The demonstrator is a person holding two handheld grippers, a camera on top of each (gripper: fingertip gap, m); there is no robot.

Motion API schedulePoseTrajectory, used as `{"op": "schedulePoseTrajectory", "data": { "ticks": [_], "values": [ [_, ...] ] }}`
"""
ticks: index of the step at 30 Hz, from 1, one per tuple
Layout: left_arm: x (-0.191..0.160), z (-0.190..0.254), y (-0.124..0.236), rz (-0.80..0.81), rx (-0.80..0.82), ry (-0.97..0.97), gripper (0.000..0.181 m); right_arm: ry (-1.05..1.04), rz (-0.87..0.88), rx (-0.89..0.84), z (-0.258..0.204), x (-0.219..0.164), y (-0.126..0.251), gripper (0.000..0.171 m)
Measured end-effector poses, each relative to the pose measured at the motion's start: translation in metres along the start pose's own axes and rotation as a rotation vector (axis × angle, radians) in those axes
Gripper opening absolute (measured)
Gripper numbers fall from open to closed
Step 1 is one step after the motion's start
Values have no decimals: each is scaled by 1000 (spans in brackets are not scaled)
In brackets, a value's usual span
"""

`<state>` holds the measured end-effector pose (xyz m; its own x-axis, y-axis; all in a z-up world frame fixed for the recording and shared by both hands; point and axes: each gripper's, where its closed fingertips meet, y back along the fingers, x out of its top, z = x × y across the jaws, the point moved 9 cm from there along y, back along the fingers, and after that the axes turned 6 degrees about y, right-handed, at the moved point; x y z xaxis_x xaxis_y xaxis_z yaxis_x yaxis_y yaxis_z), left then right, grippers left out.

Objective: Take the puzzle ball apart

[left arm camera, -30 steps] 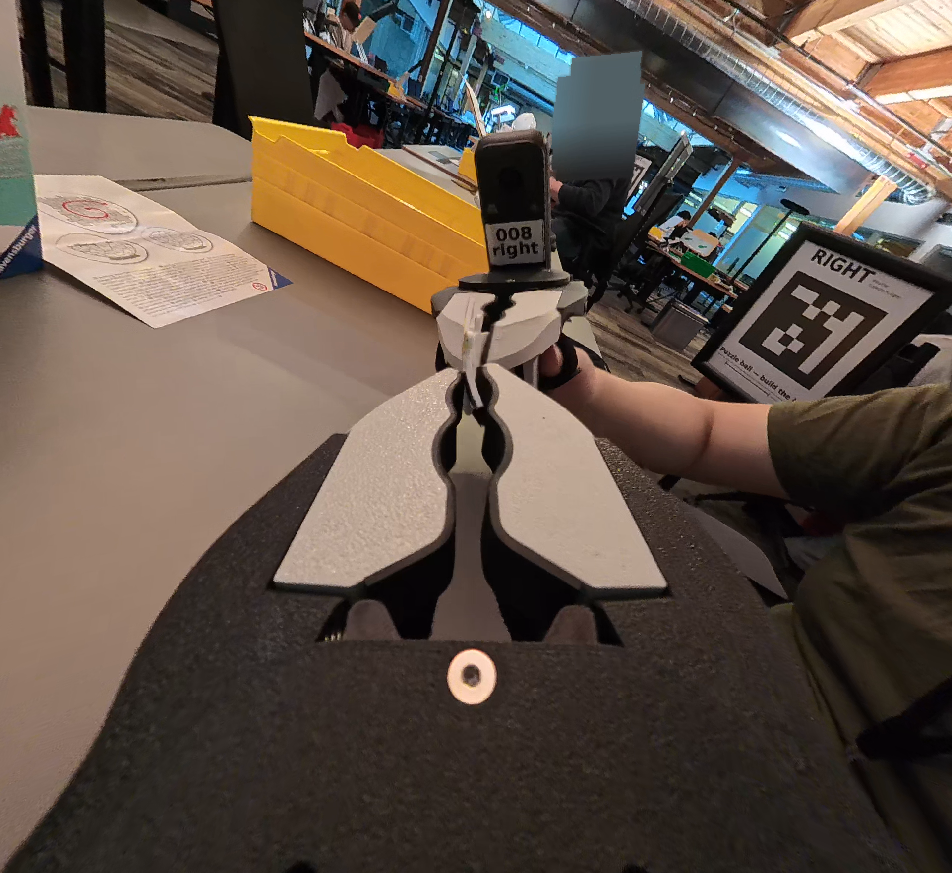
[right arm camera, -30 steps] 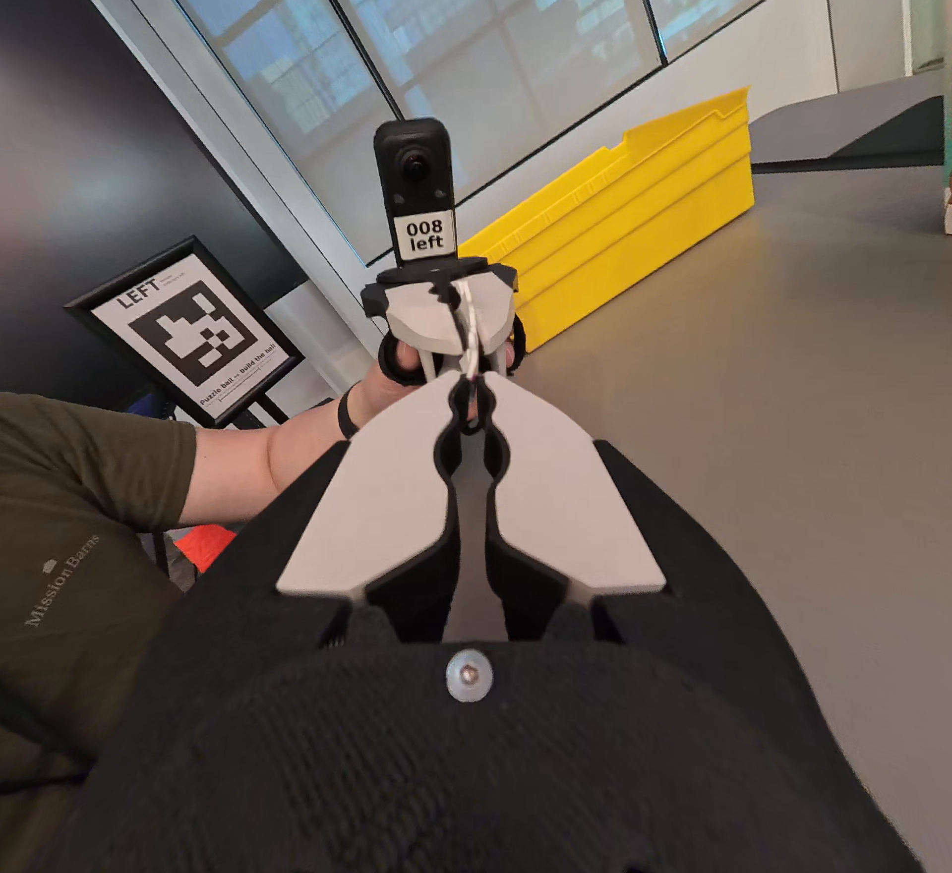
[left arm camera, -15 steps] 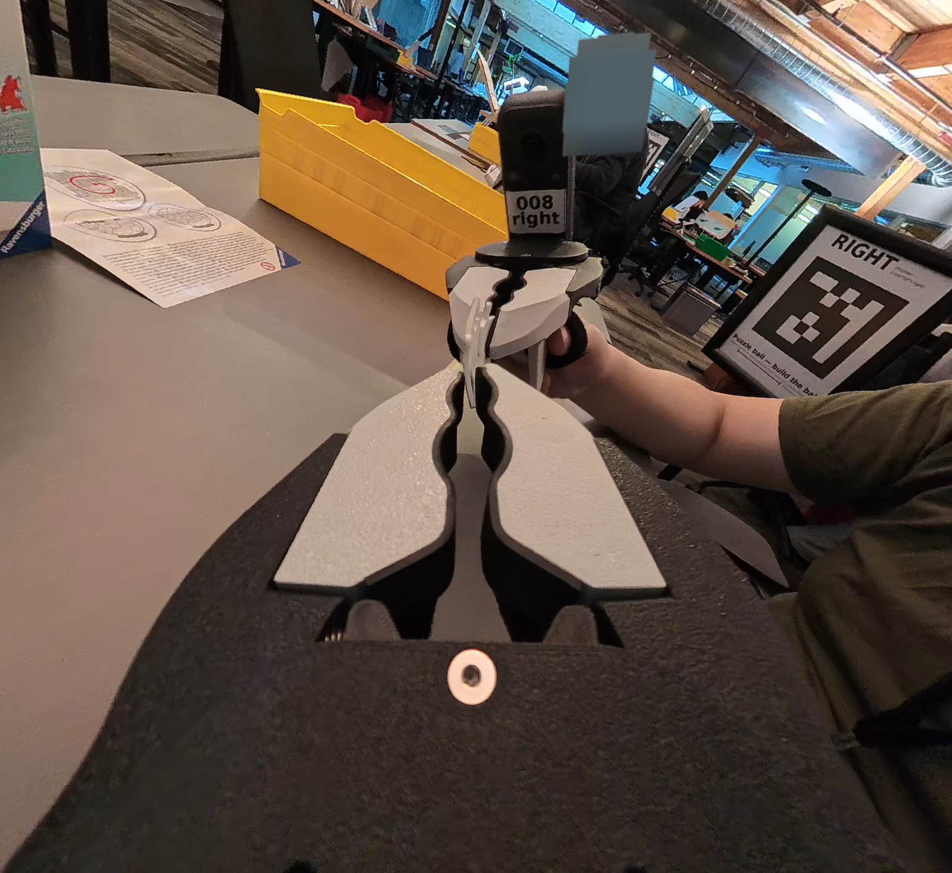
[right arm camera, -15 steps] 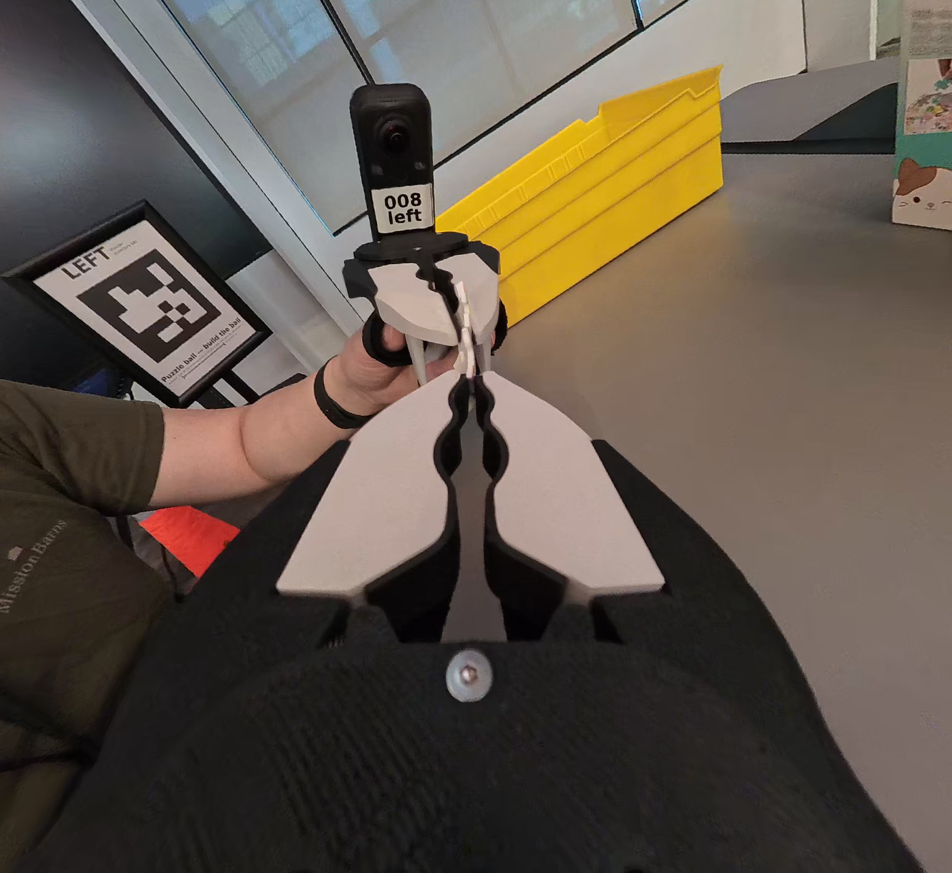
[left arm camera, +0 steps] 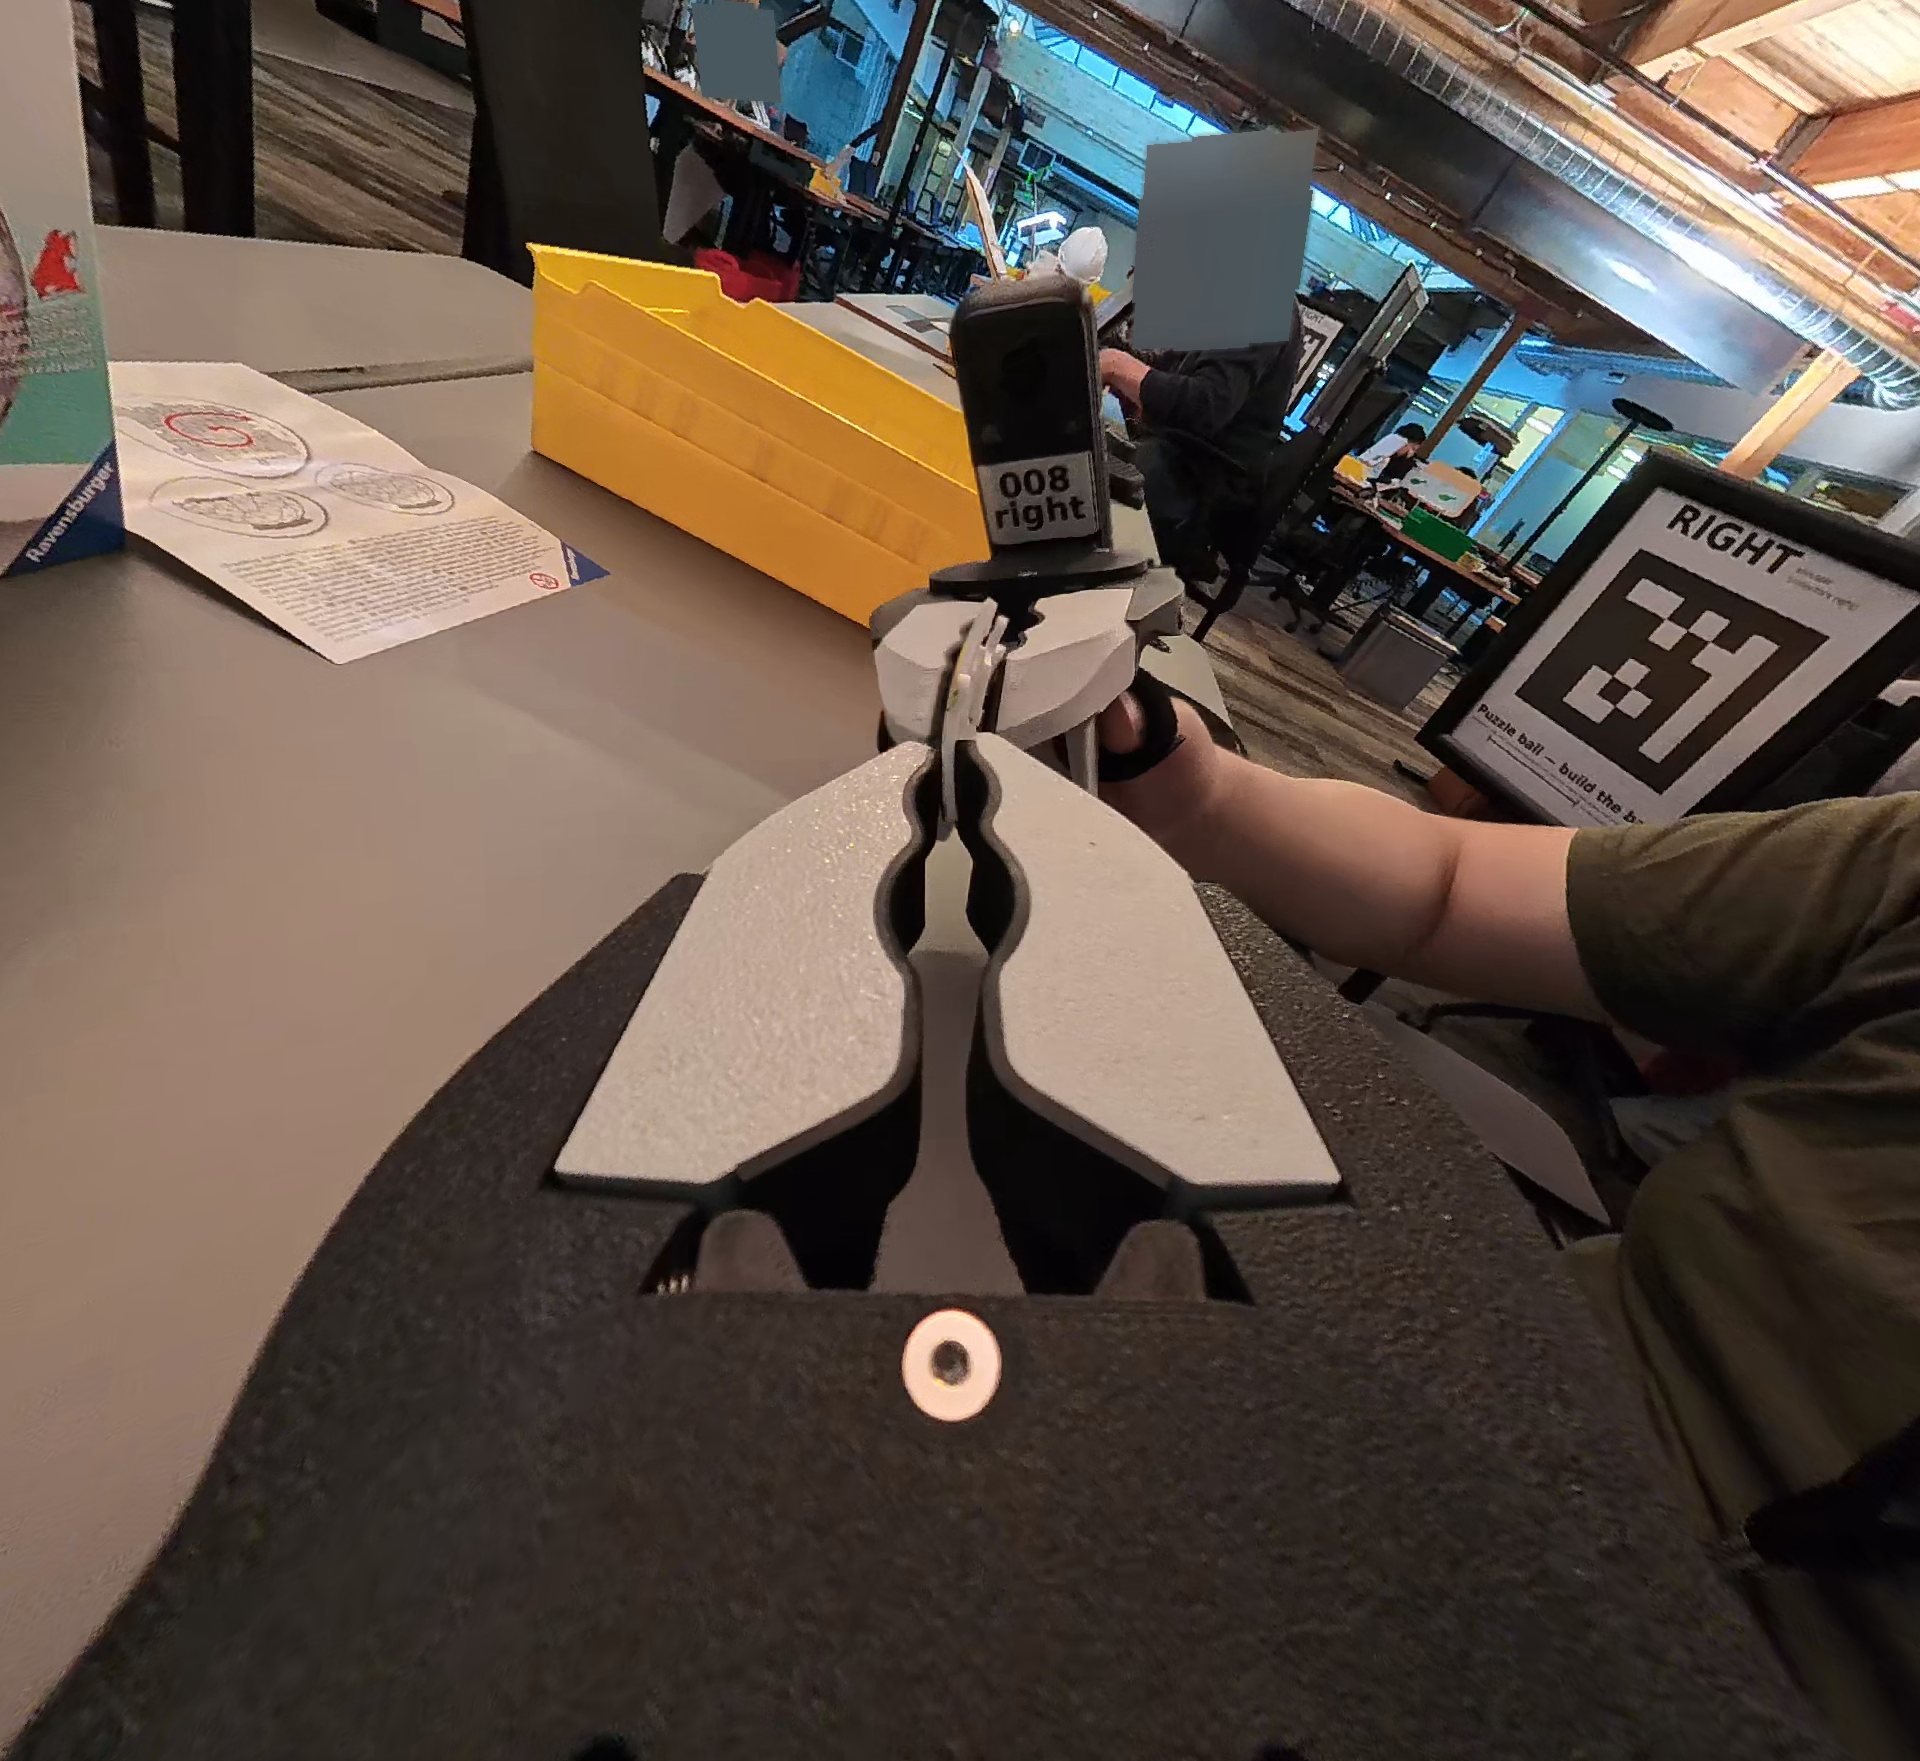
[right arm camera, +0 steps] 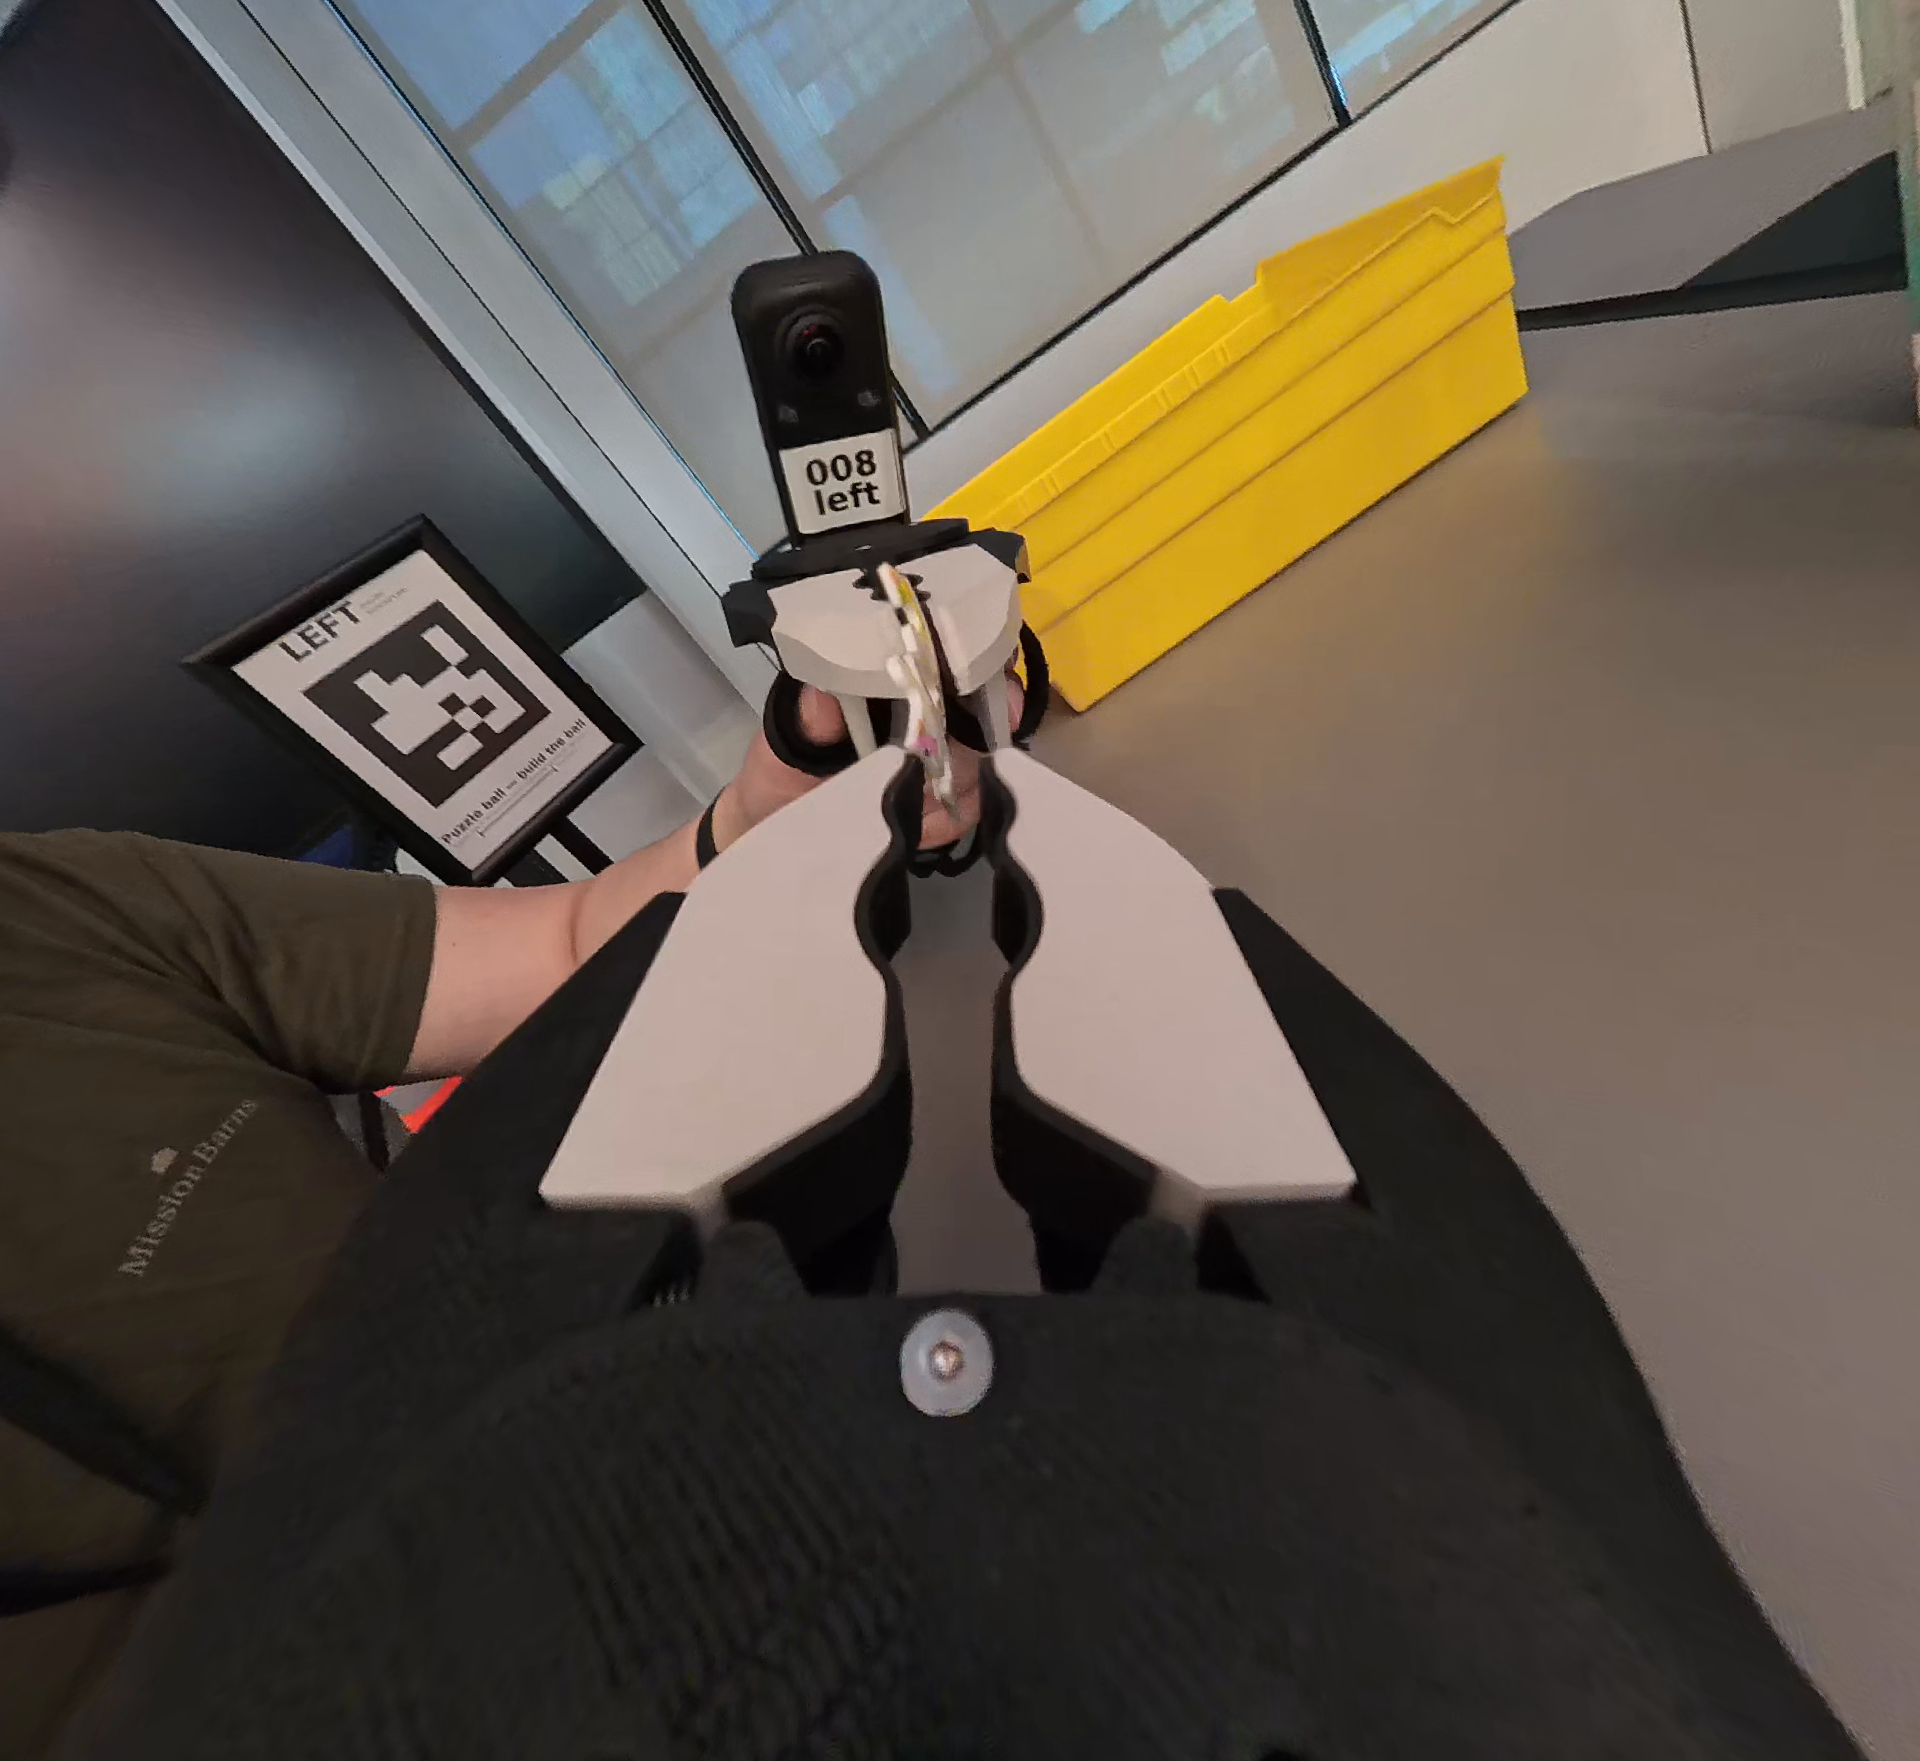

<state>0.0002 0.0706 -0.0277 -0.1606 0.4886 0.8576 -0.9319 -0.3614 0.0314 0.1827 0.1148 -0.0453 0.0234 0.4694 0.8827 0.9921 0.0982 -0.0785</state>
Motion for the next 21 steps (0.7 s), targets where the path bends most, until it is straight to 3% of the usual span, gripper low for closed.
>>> {"op": "schedulePoseTrajectory", "data": {
  "ticks": [12,21],
  "values": [
    [1,1,0,7,-23,10,3,76,-9,-15,-6,3,1,2],
    [1,0,1,8,-14,9,2,4,33,31,-4,3,1,10]
  ]
}}
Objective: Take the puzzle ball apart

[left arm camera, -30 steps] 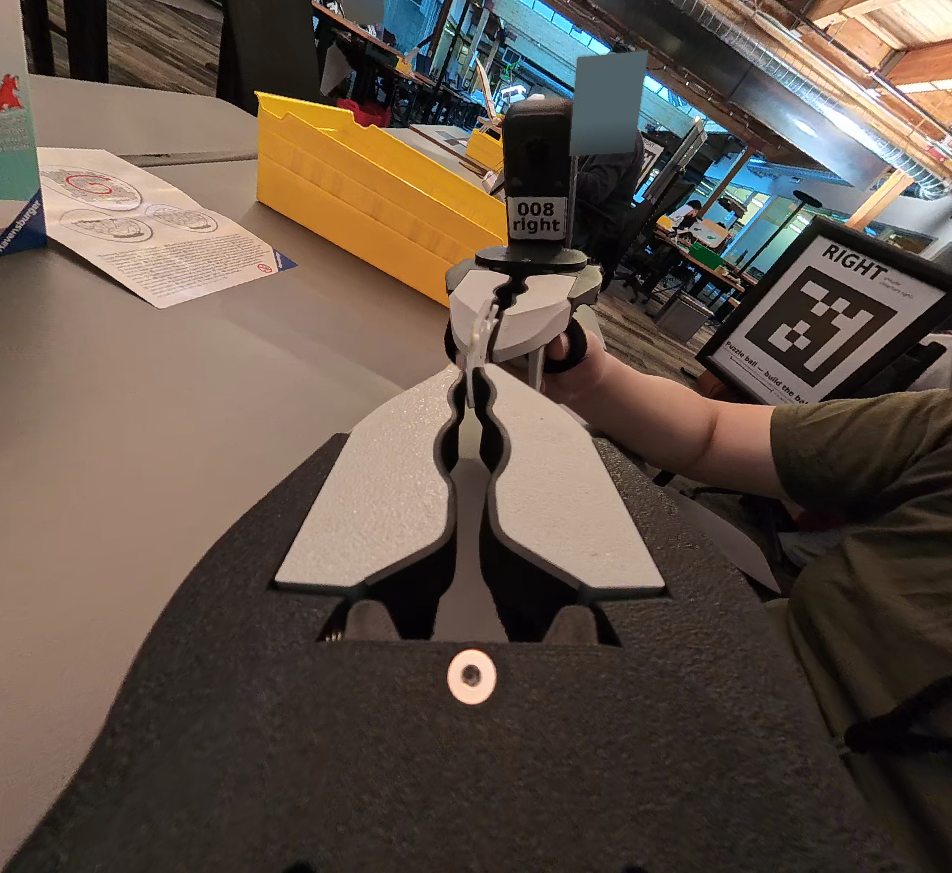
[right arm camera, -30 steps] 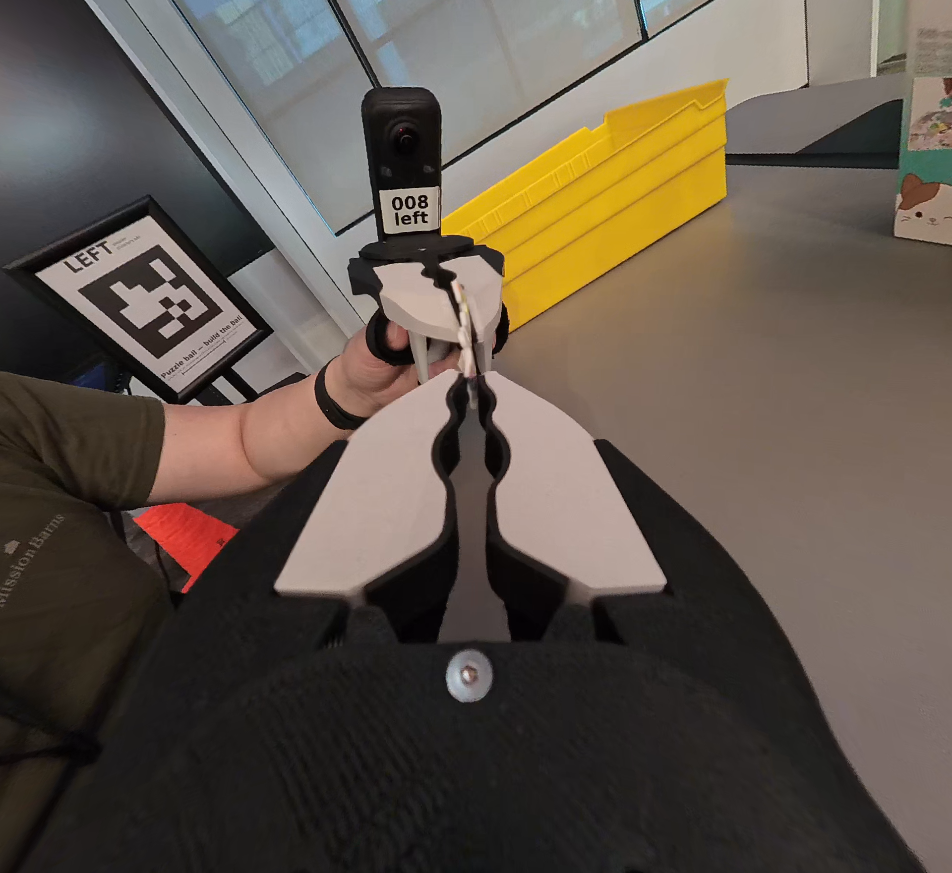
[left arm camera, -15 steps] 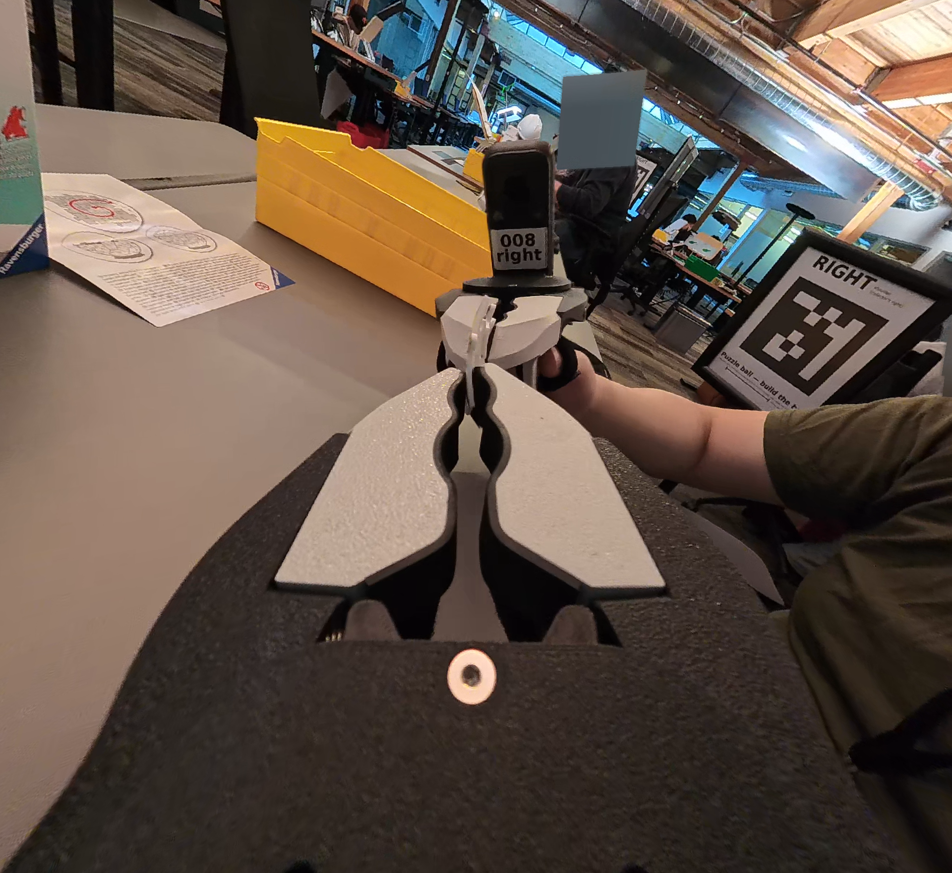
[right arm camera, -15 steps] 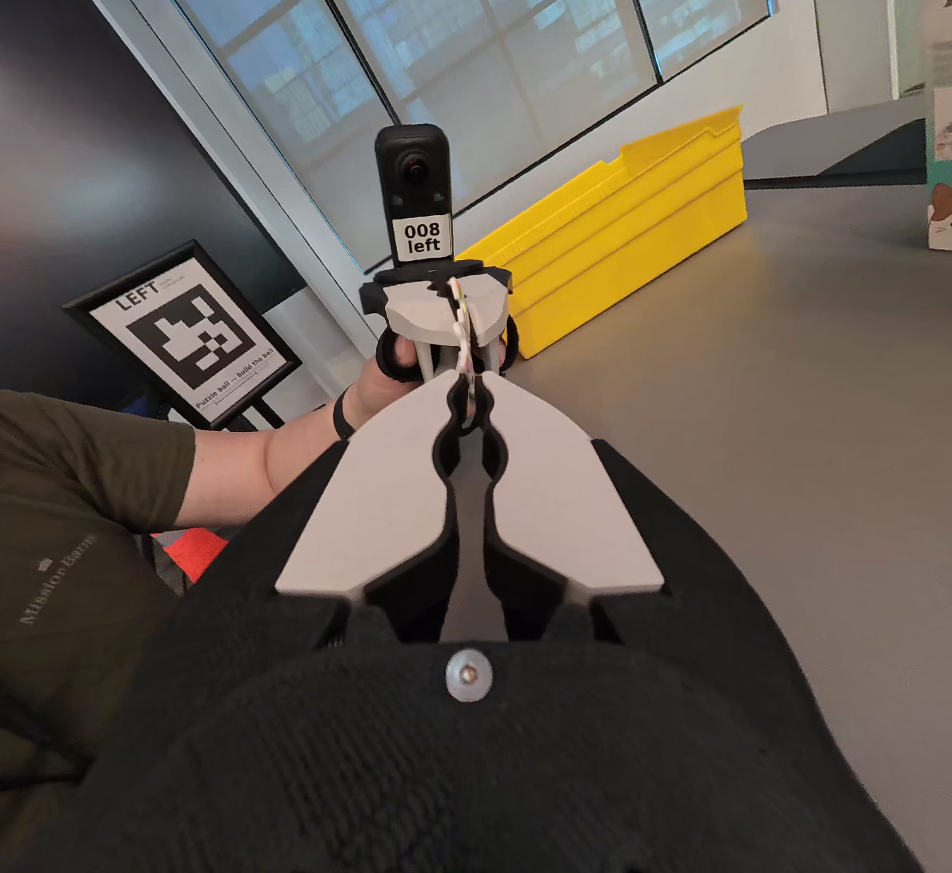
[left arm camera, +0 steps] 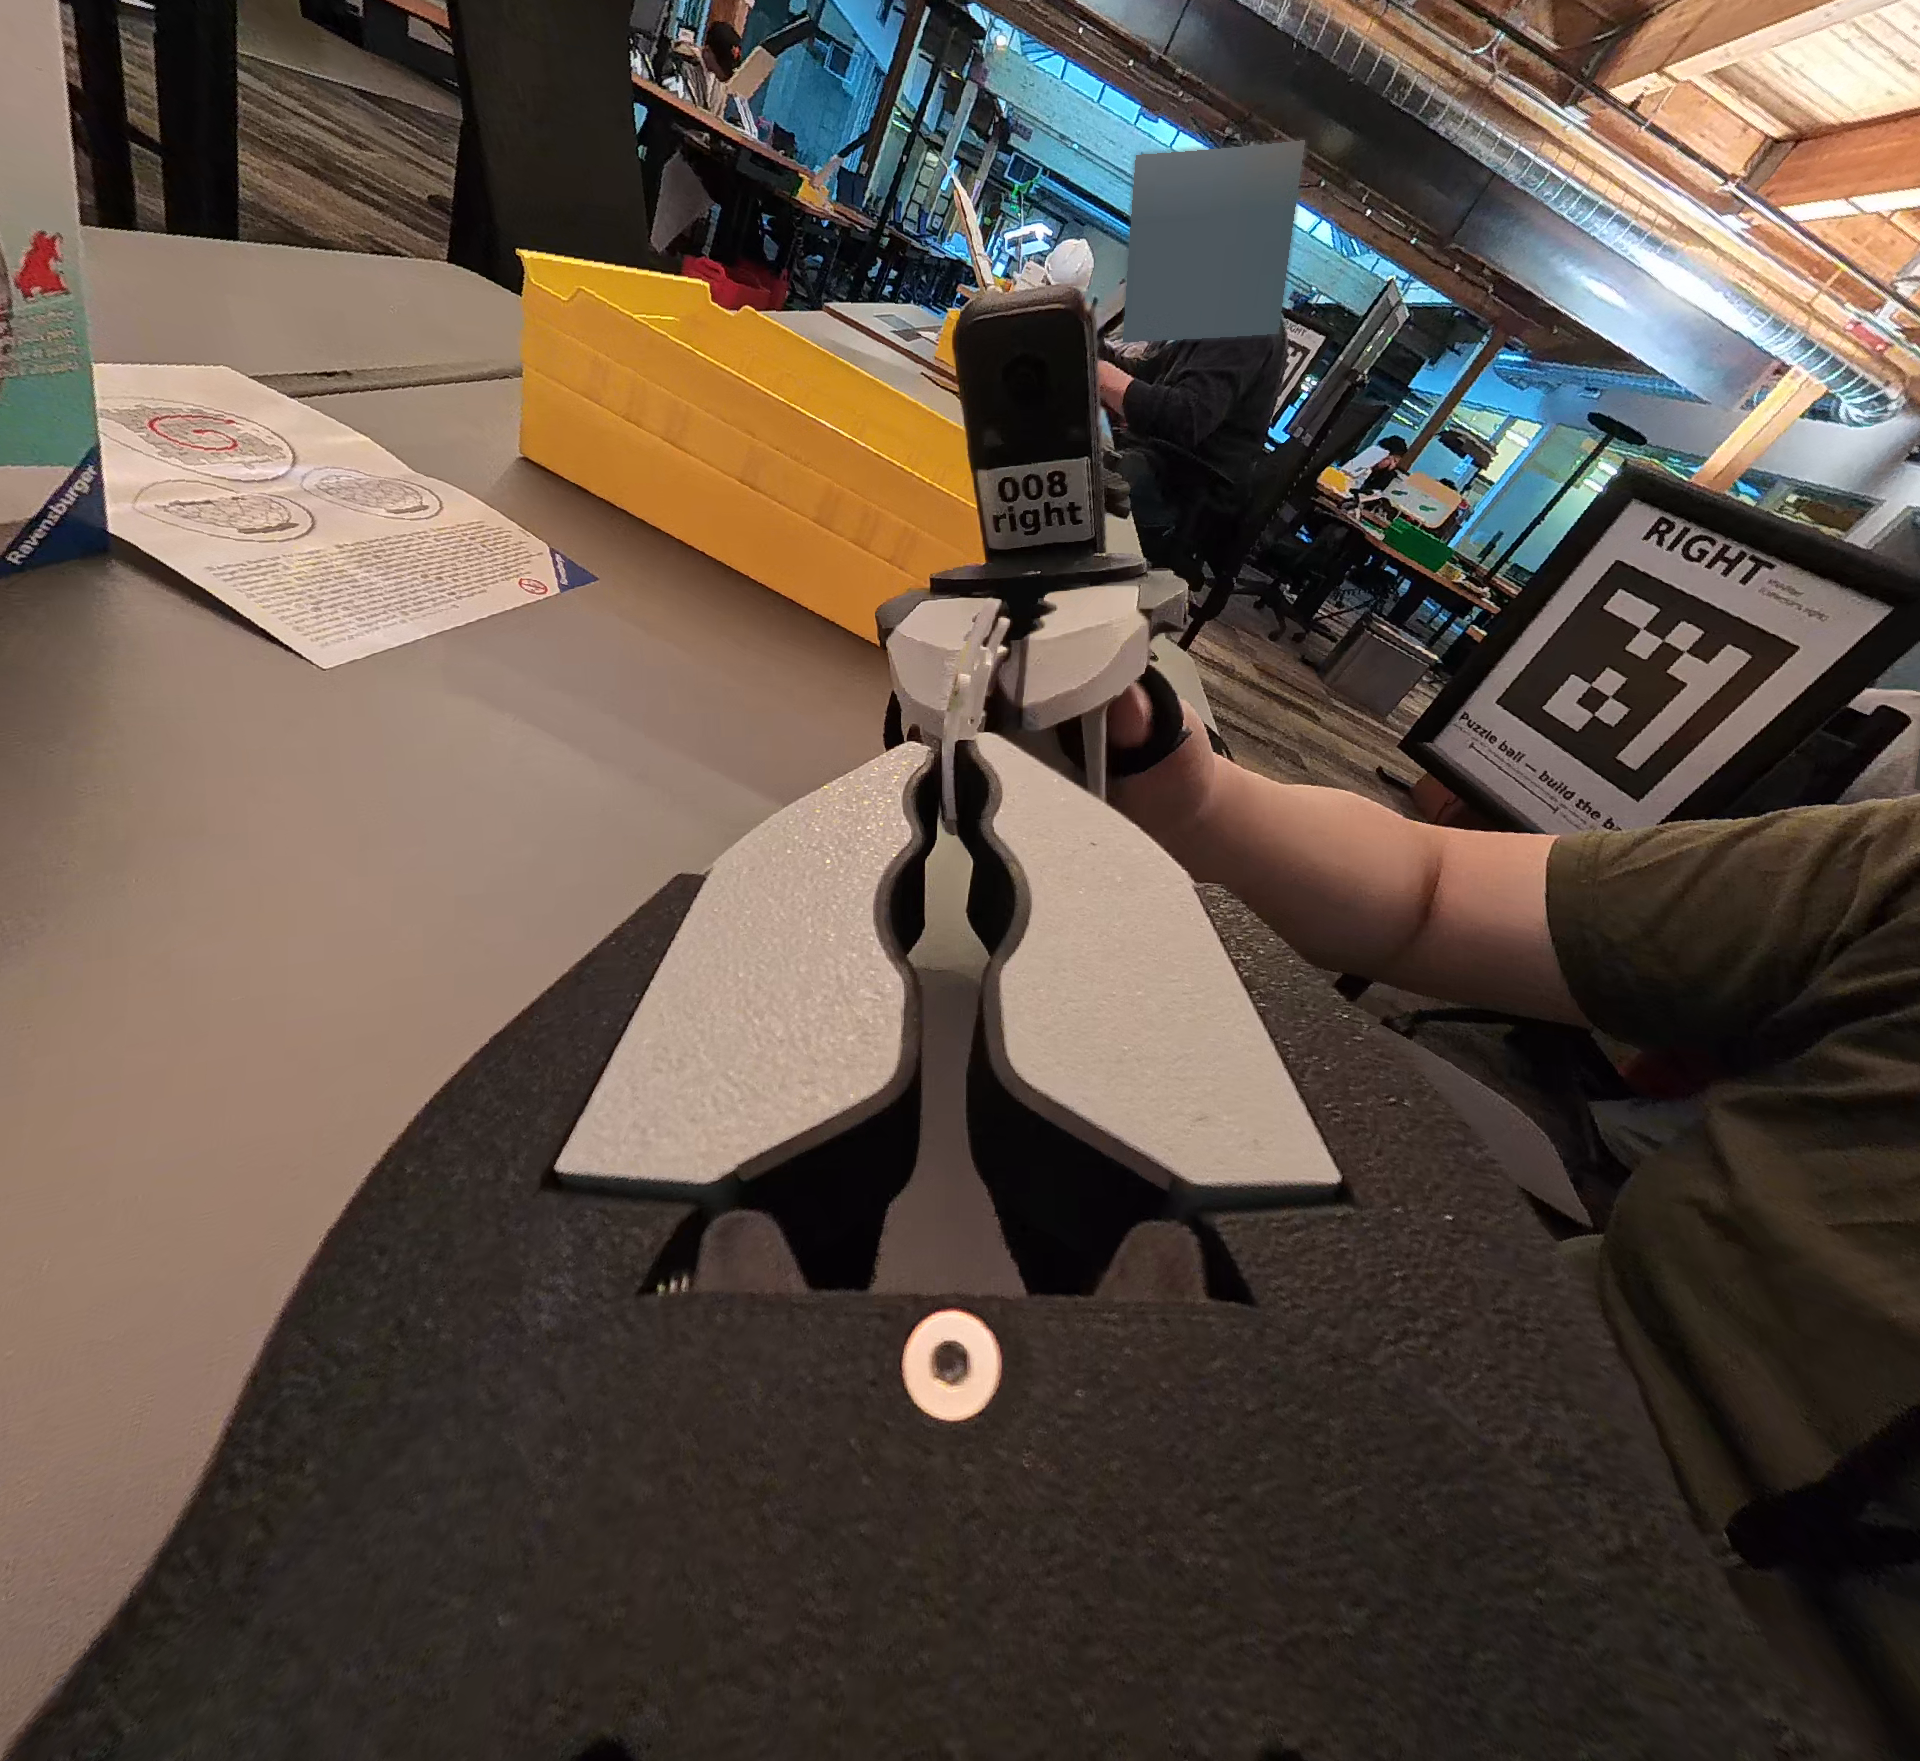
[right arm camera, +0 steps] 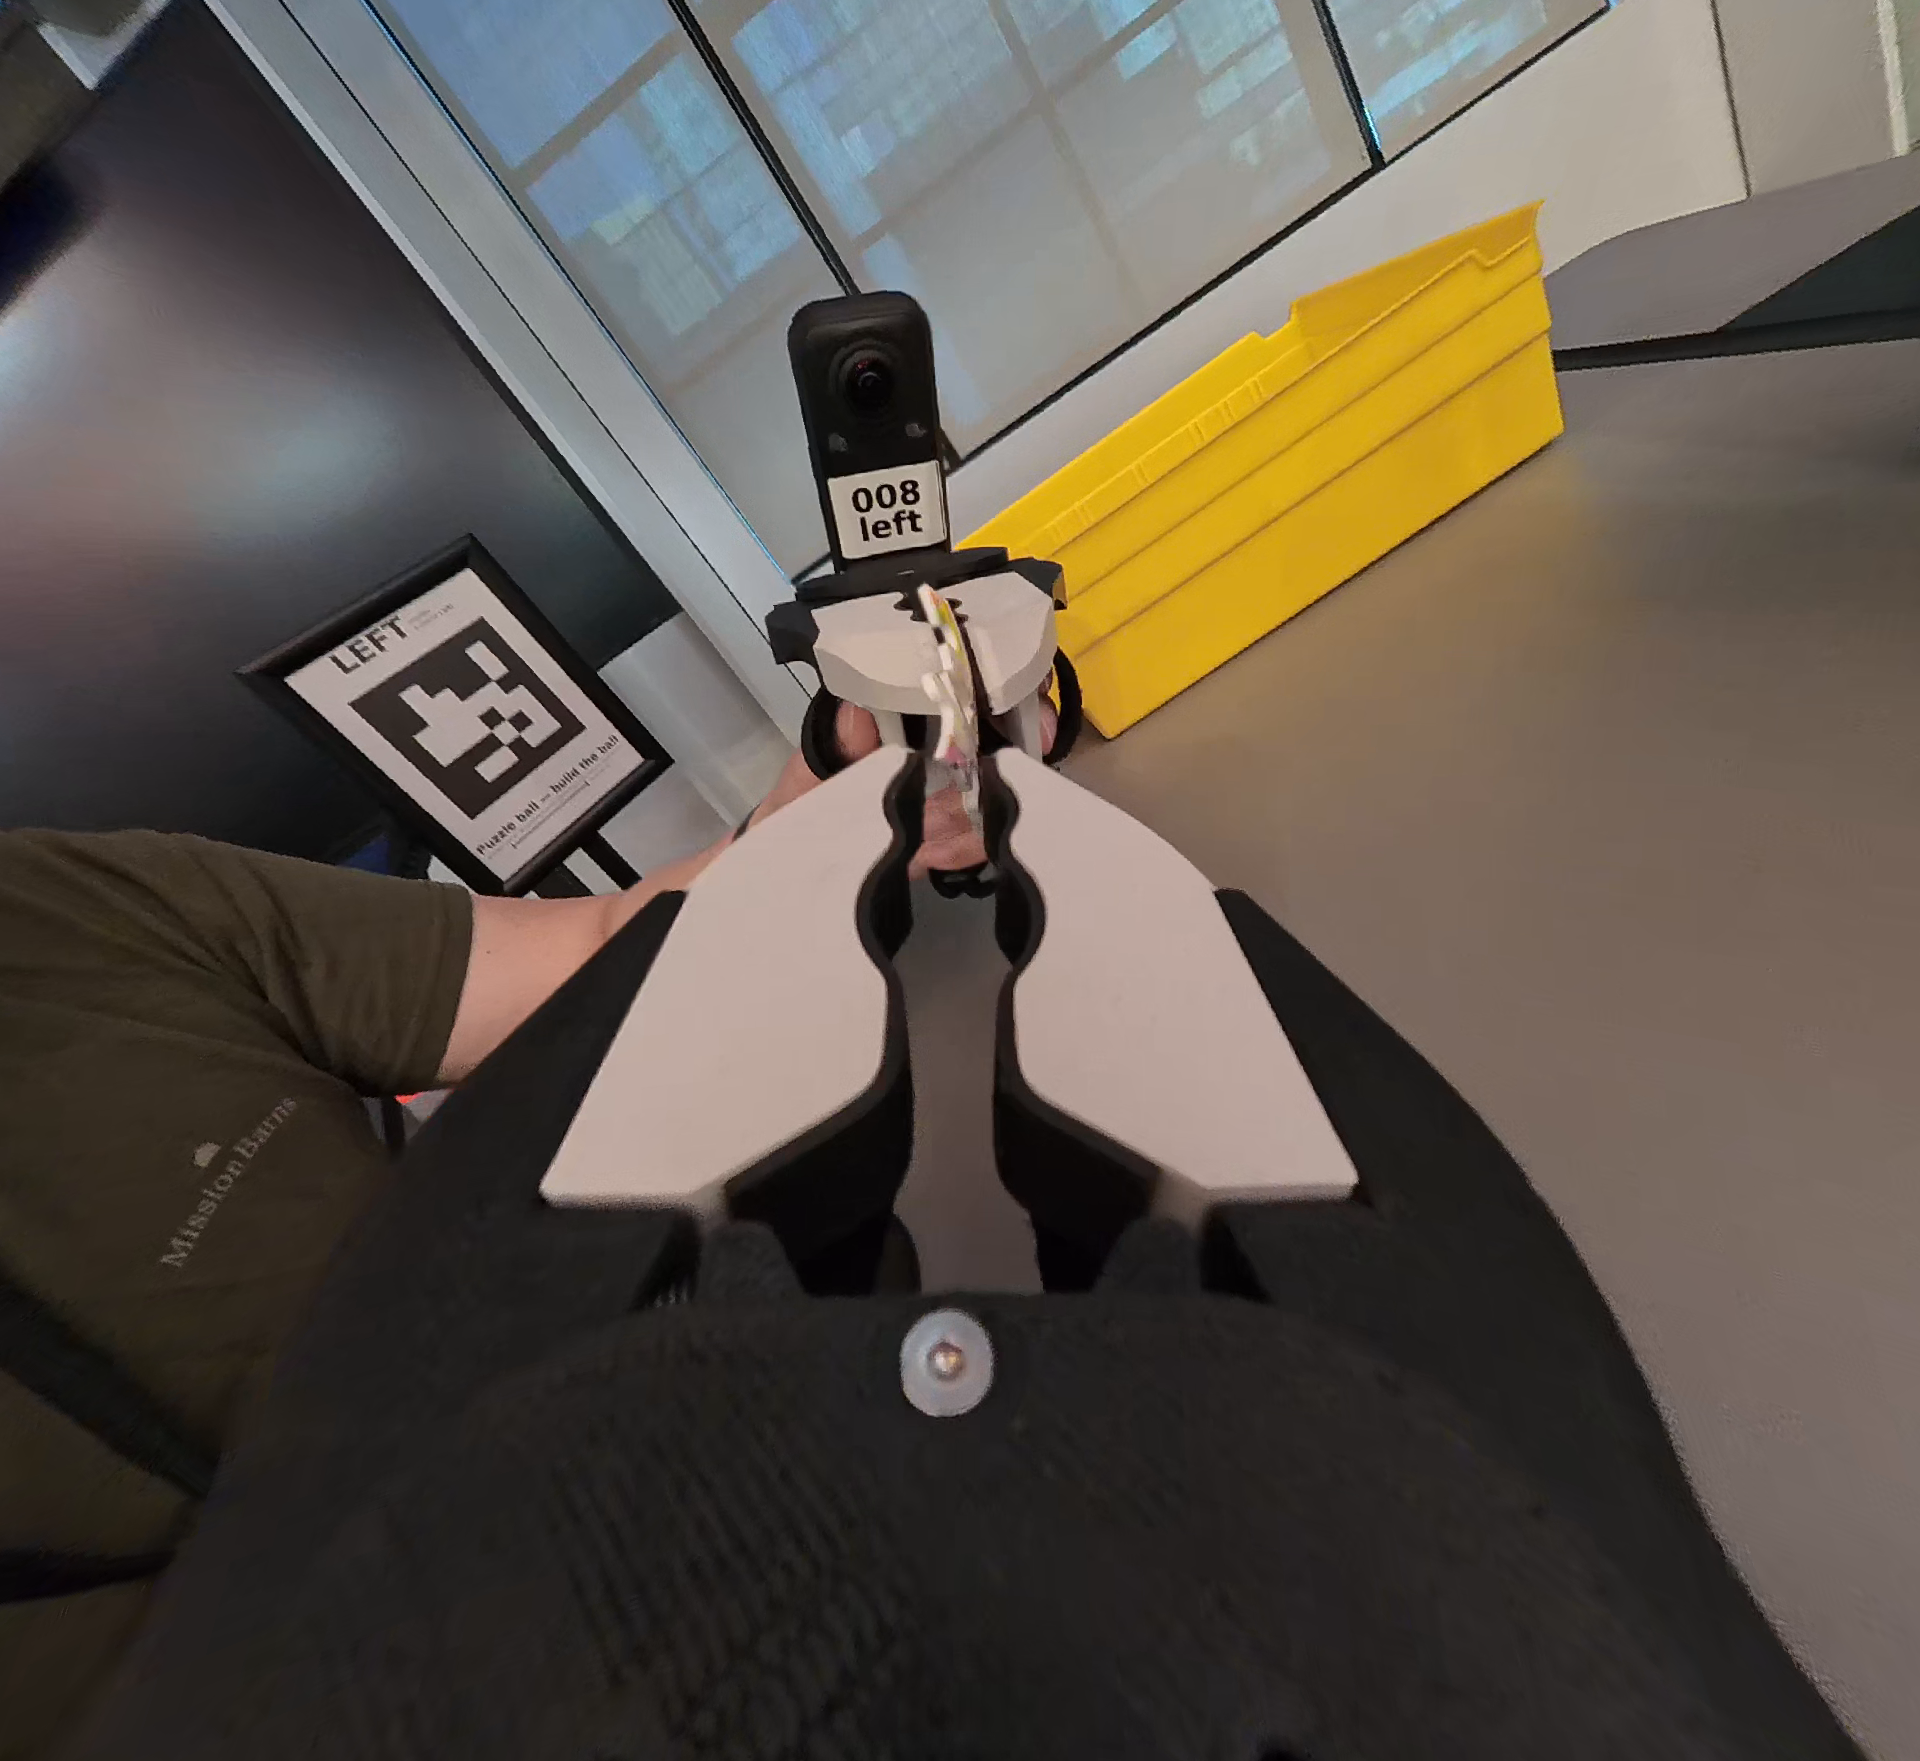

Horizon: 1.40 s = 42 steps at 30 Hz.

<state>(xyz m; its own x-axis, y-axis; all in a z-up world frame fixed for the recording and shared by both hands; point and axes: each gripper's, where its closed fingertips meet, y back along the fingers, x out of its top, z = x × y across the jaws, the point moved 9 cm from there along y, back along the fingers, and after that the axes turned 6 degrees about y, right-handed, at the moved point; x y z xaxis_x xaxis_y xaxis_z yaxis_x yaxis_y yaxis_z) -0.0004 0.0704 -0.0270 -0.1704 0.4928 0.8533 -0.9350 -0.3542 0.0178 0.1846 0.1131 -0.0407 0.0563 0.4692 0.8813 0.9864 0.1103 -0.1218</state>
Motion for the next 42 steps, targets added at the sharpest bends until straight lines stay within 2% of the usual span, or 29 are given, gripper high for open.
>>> {"op": "schedulePoseTrajectory", "data": {
  "ticks": [17,25,32,42],
  "values": [
    [-2,-1,-2,-12,7,-10,3,26,-51,-82,-2,-1,0,3],
    [0,-1,1,4,14,-12,2,-69,48,-57,1,1,3,8],
    [1,0,3,20,22,-8,2,33,-5,-105,-2,0,0,11],
    [-1,0,-1,8,13,-1,2,-19,-18,-99,1,-2,-1,16]
  ]
}}
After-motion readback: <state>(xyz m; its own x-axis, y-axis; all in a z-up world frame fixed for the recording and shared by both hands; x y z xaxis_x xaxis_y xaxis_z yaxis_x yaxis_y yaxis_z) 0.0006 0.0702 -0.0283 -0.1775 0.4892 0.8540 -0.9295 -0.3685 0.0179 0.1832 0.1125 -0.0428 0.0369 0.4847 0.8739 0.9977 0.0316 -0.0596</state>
